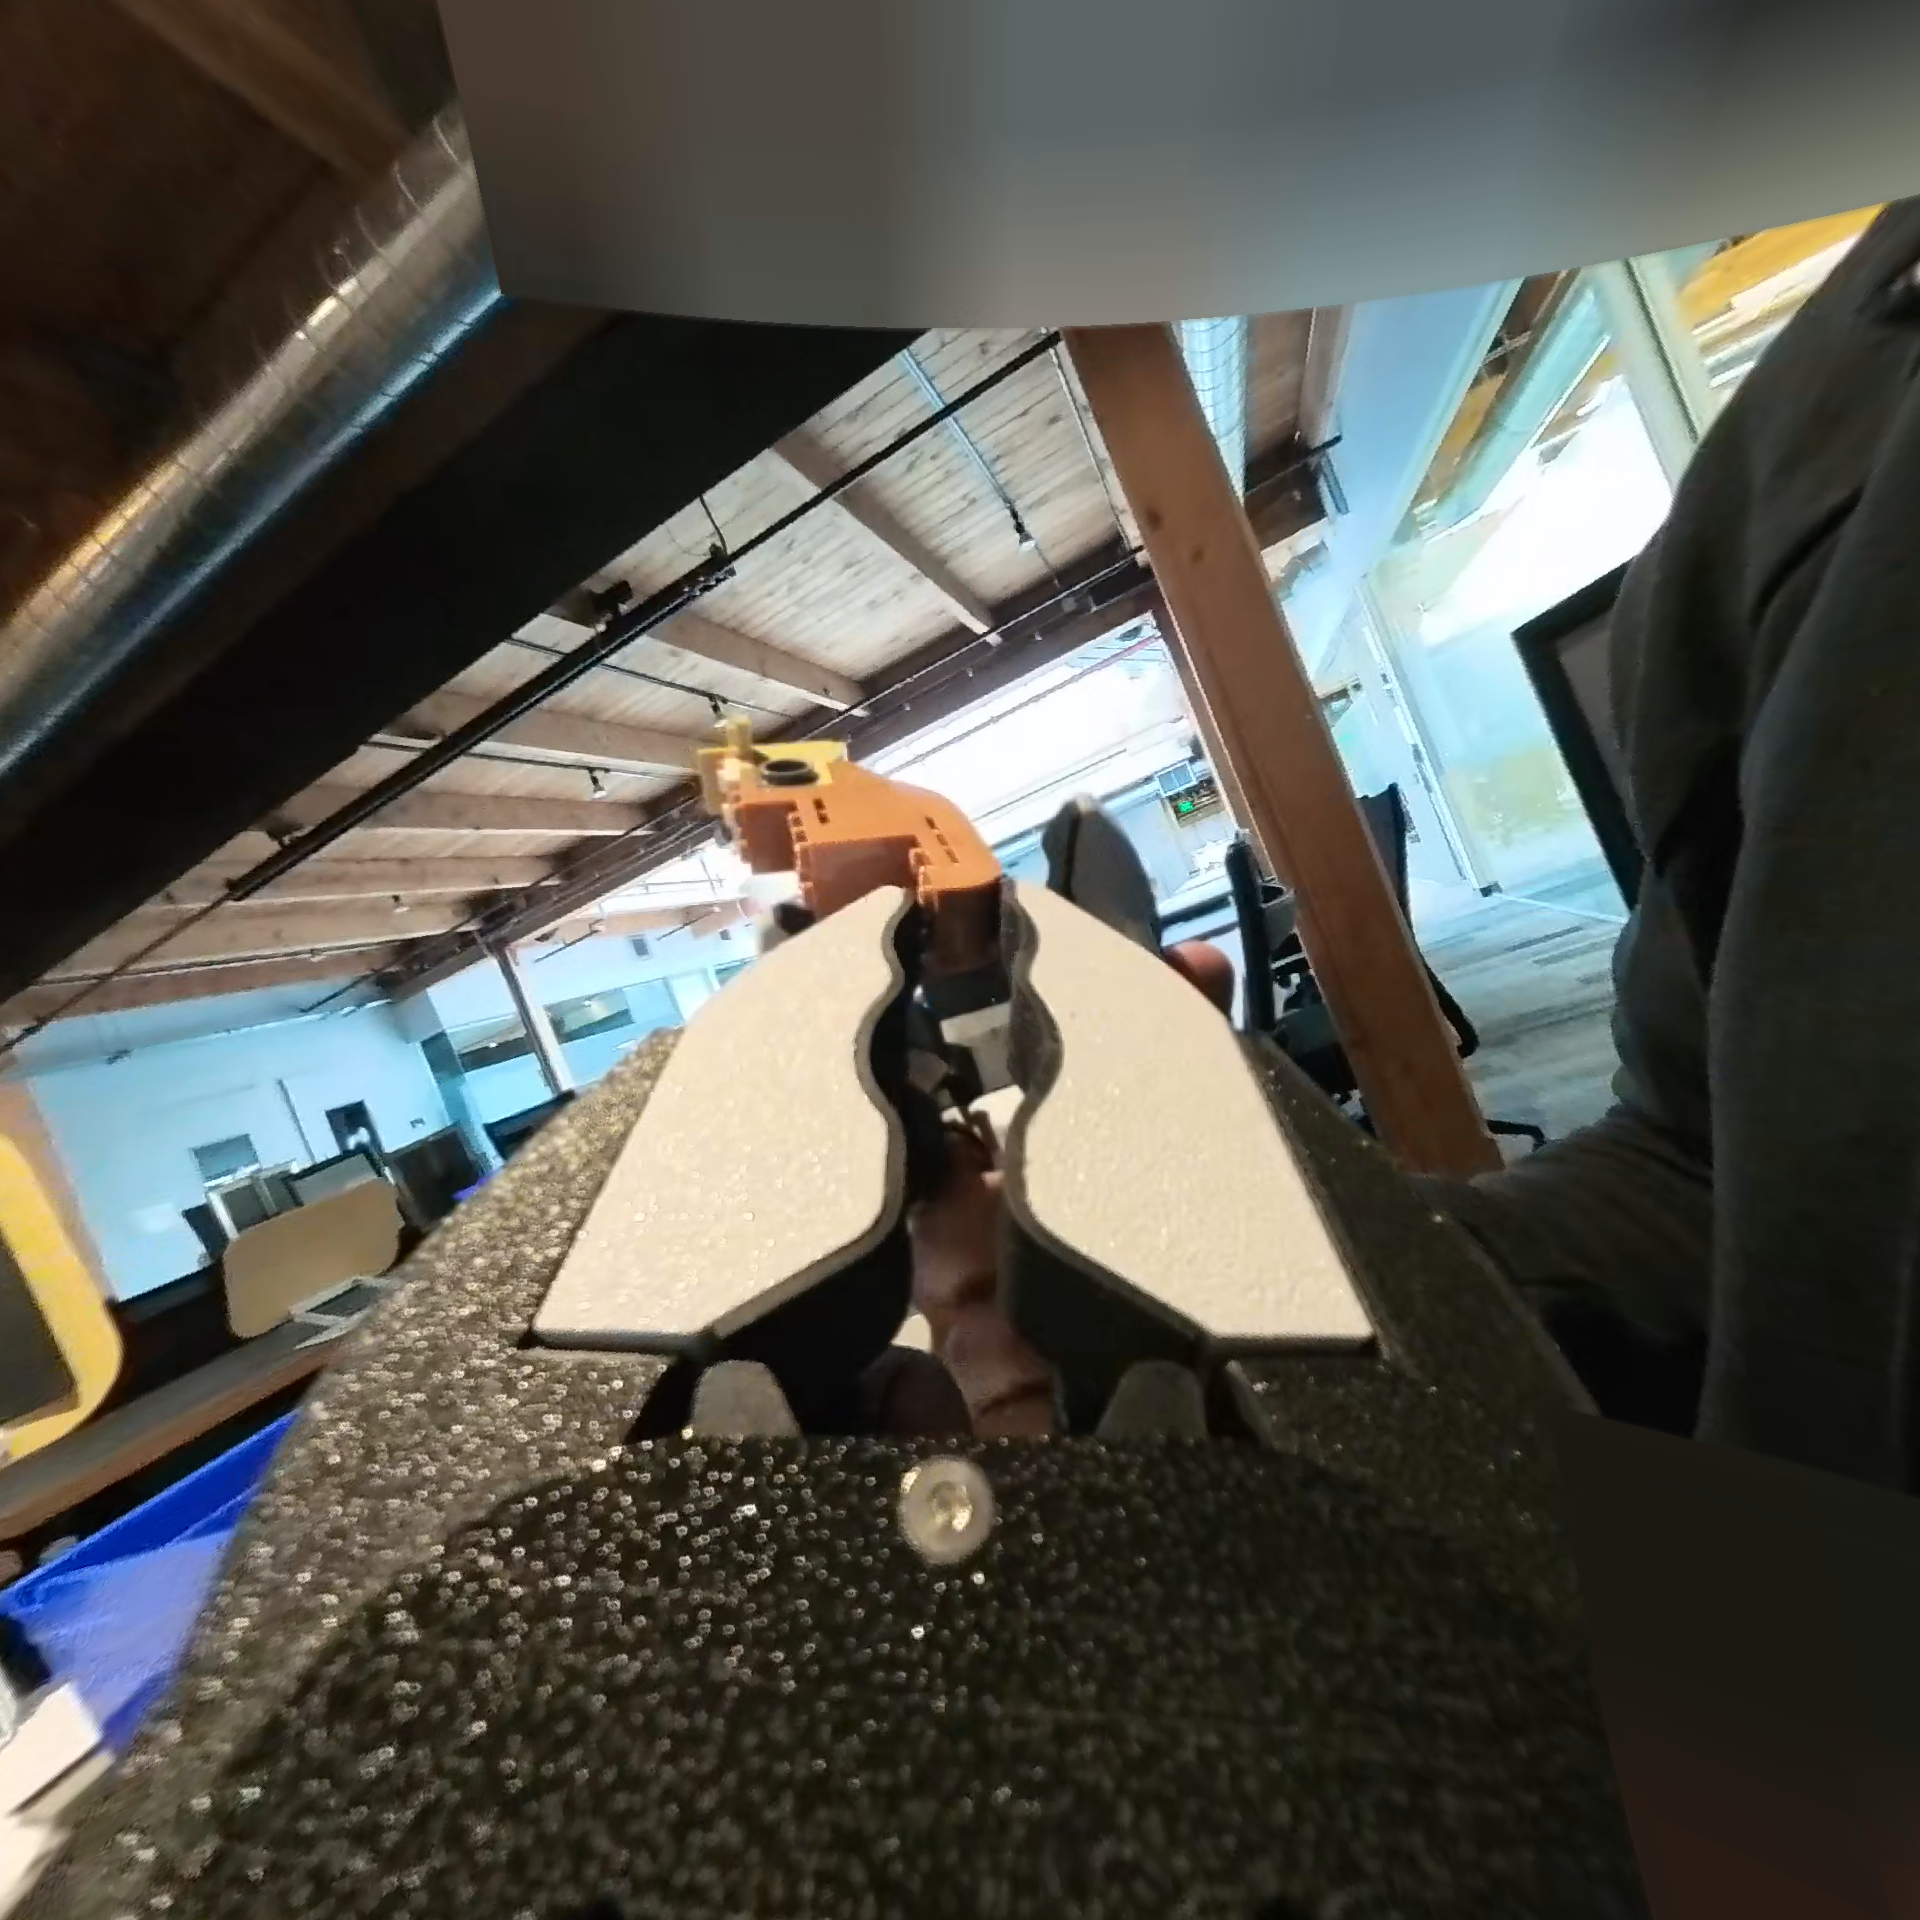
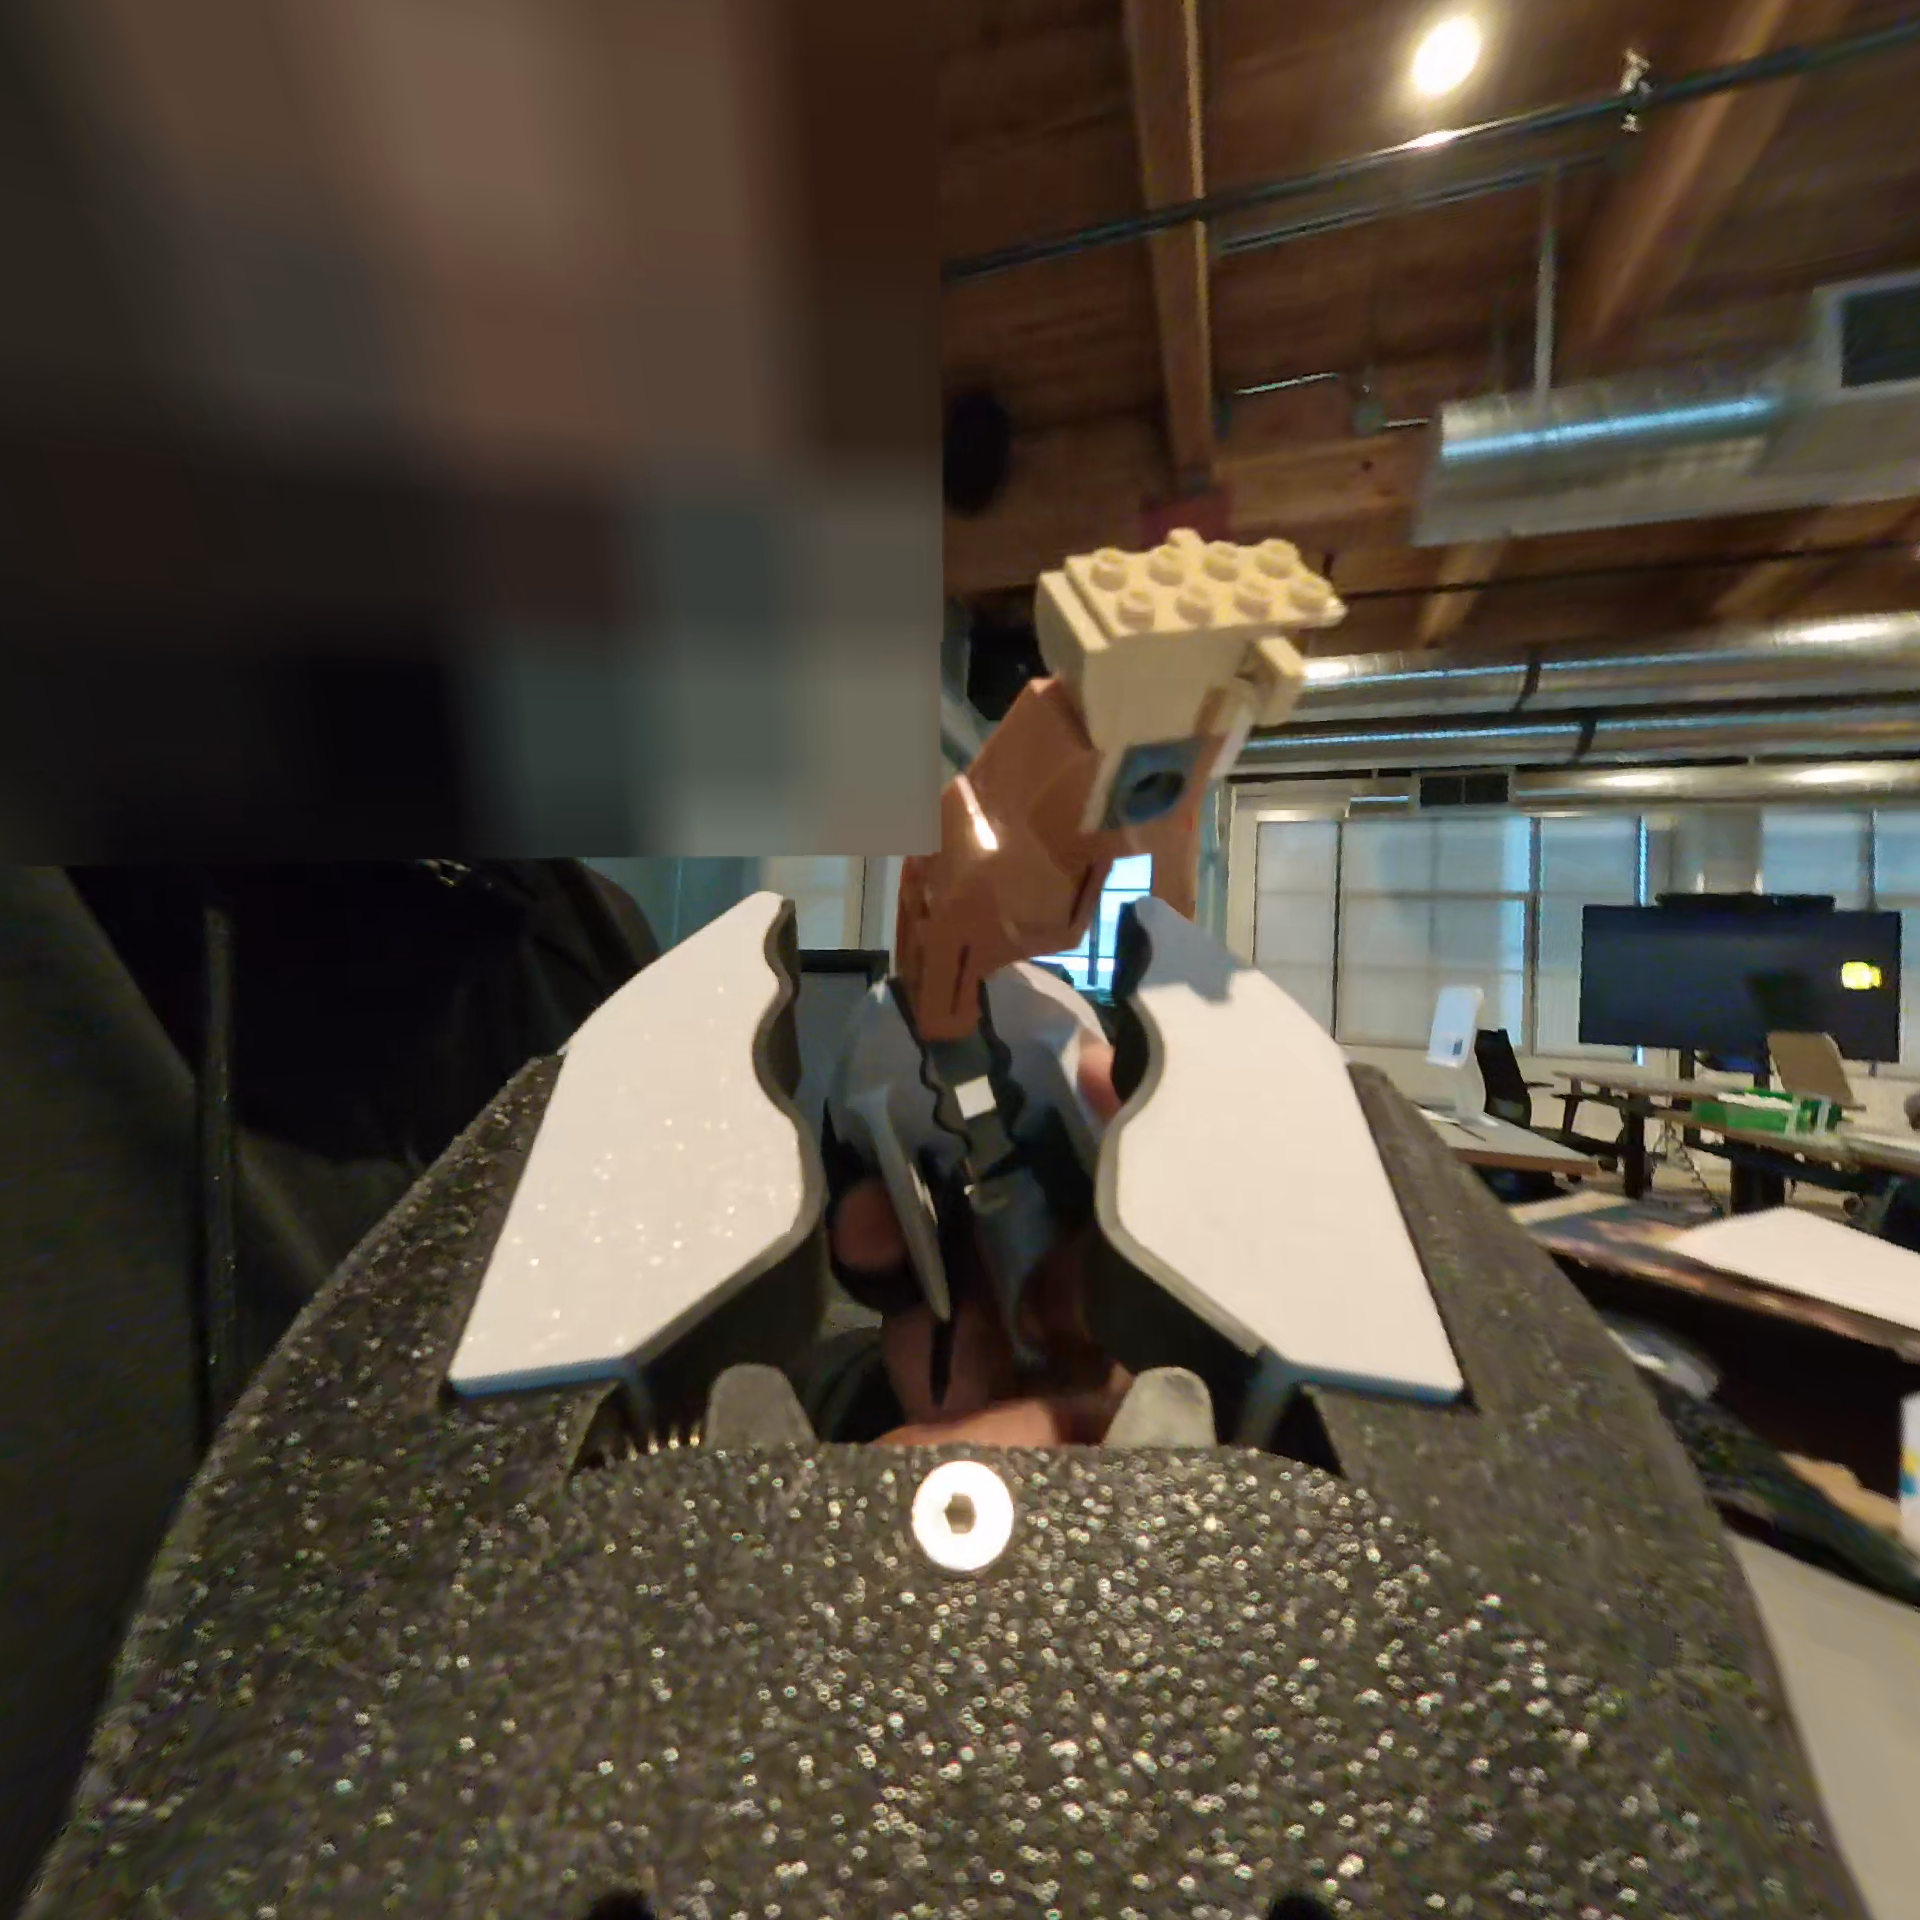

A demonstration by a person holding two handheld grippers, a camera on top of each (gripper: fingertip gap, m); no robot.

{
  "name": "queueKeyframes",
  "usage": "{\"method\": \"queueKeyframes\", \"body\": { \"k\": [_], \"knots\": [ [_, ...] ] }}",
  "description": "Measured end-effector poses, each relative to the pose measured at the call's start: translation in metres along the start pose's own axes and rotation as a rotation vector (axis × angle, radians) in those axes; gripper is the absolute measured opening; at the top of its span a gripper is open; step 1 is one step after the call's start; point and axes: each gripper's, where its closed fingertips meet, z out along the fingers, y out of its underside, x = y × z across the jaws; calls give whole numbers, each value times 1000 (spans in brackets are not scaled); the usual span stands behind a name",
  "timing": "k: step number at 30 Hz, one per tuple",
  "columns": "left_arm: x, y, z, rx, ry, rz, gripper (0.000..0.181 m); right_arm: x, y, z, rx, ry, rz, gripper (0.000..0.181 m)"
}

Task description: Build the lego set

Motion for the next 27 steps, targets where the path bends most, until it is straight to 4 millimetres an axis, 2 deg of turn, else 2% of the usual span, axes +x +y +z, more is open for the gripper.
{"method": "queueKeyframes", "body": {
  "k": [4, 10, 21, 27],
  "knots": [
    [9, -8, 6, 46, 1, 3, 14, -5, -10, 8, 74, -2, -41, 48],
    [20, -18, 11, 85, 8, 31, 13, -15, -16, 18, 113, -34, -48, 45],
    [22, -24, 9, 131, 13, 18, 14, -13, -16, 26, 140, -29, -31, 38],
    [23, -25, 6, 165, 41, -47, 14, -14, -14, 24, 158, -32, -51, 37]
  ]
}}
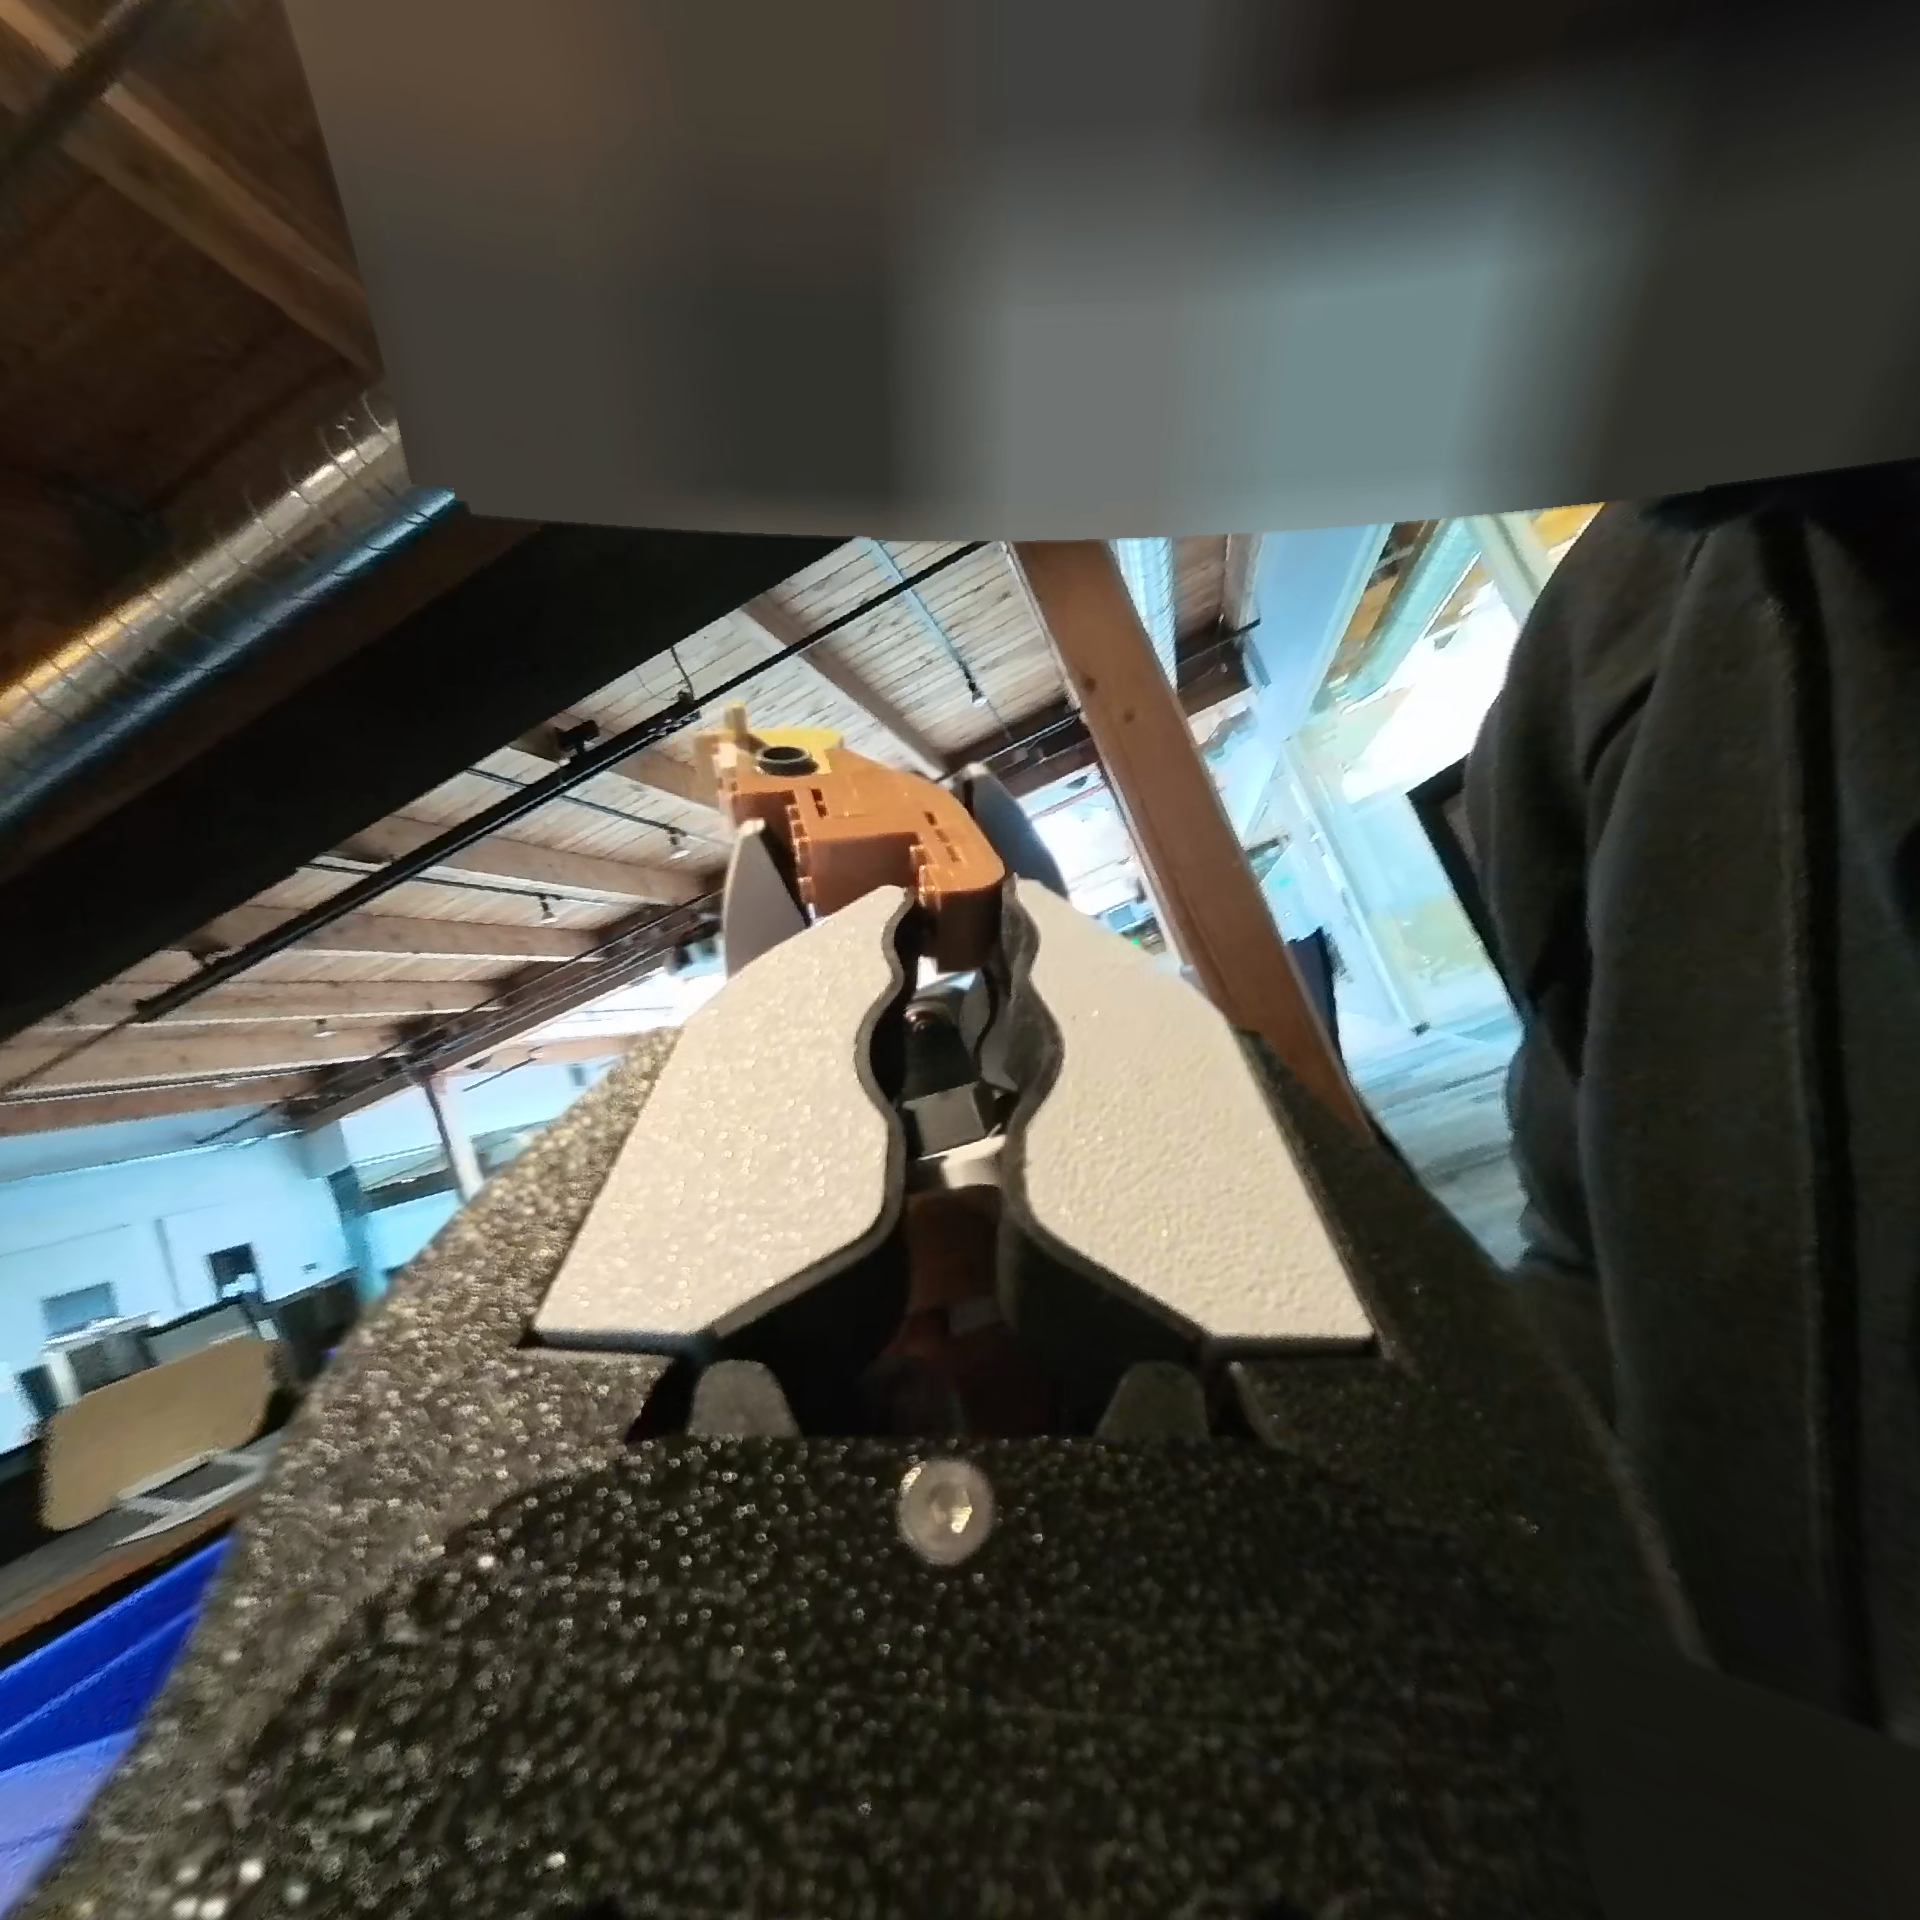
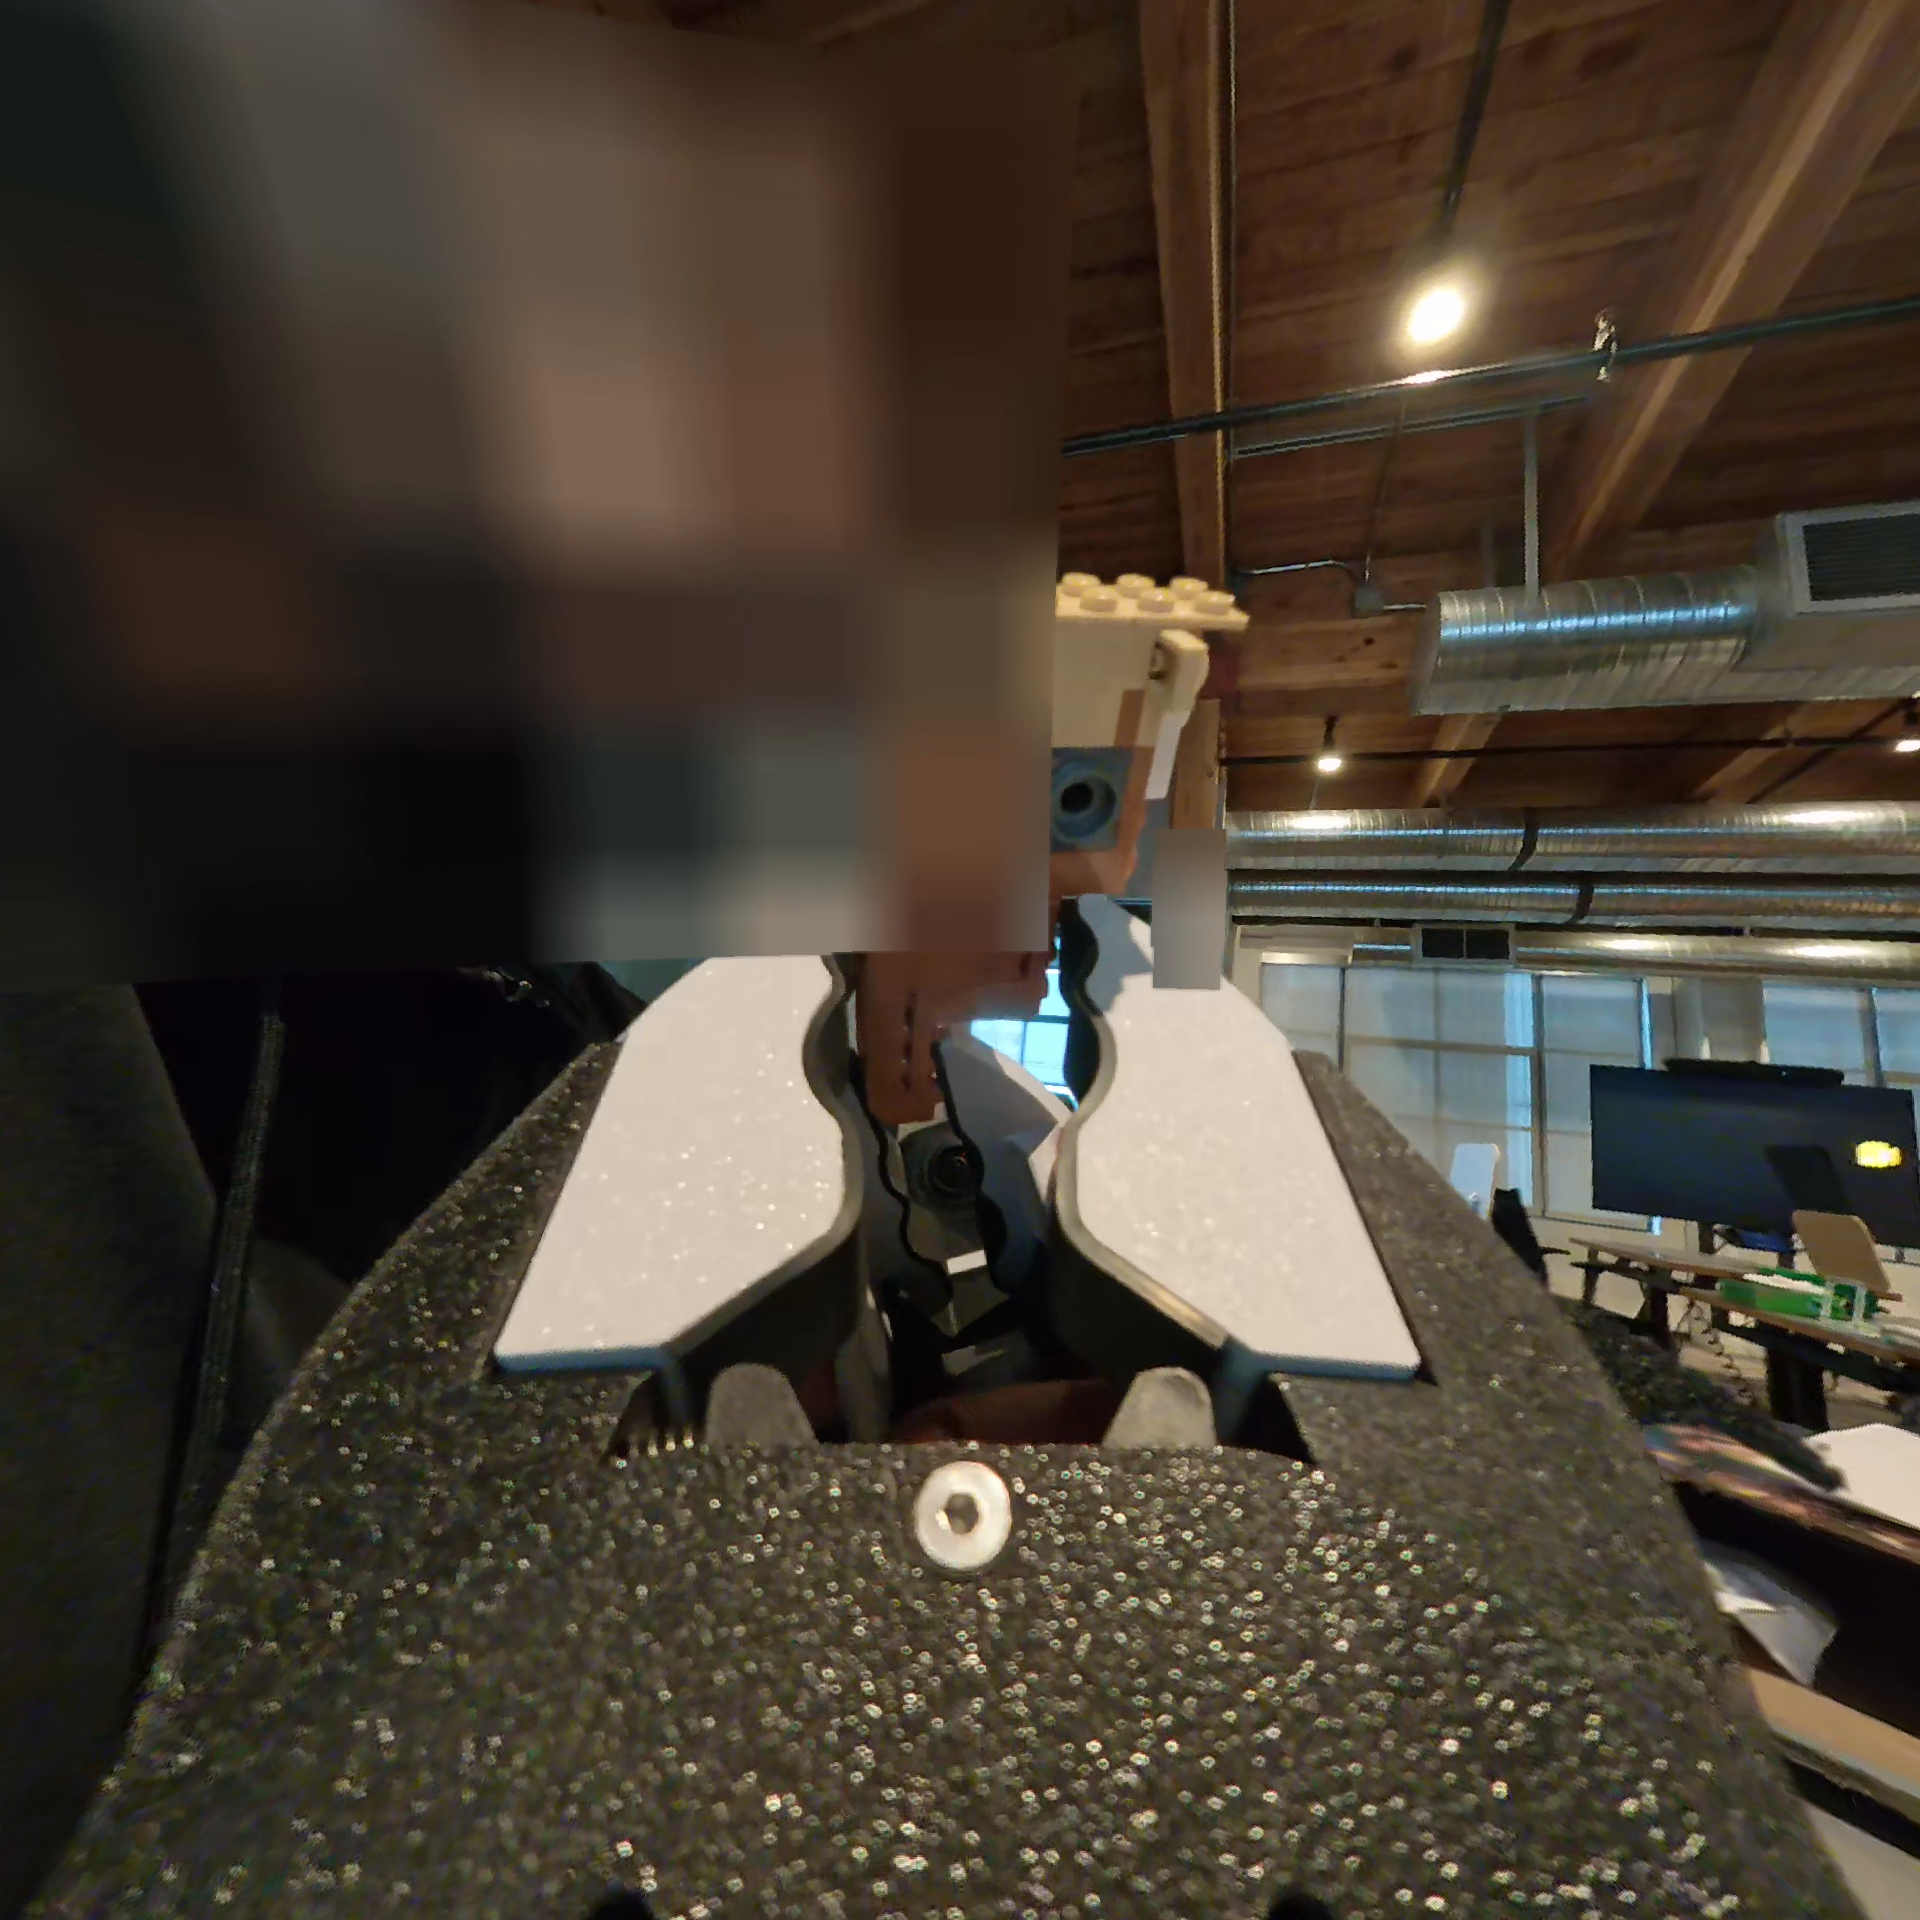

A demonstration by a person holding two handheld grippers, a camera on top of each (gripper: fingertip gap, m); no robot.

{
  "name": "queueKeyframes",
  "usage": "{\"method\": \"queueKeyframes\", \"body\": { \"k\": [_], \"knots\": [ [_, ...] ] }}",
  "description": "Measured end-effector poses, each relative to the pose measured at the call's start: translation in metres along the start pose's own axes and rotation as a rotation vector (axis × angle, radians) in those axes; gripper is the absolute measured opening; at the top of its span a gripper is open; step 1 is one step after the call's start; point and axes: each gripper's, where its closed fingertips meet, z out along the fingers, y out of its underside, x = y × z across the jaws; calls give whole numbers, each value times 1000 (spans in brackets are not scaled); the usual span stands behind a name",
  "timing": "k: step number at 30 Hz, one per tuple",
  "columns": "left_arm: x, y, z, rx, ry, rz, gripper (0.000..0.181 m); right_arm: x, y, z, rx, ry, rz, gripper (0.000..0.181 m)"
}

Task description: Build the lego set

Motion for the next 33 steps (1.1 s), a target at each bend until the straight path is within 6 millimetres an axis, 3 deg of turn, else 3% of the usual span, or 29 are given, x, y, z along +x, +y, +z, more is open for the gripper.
{"method": "queueKeyframes", "body": {
  "k": [8, 33],
  "knots": [
    [6, -4, -2, 53, 67, -100, 13, -6, 5, 2, -56, 3, -112, 37],
    [16, -5, -3, 52, 129, -130, 14, -20, 3, 4, -30, -29, -169, 35]
  ]
}}
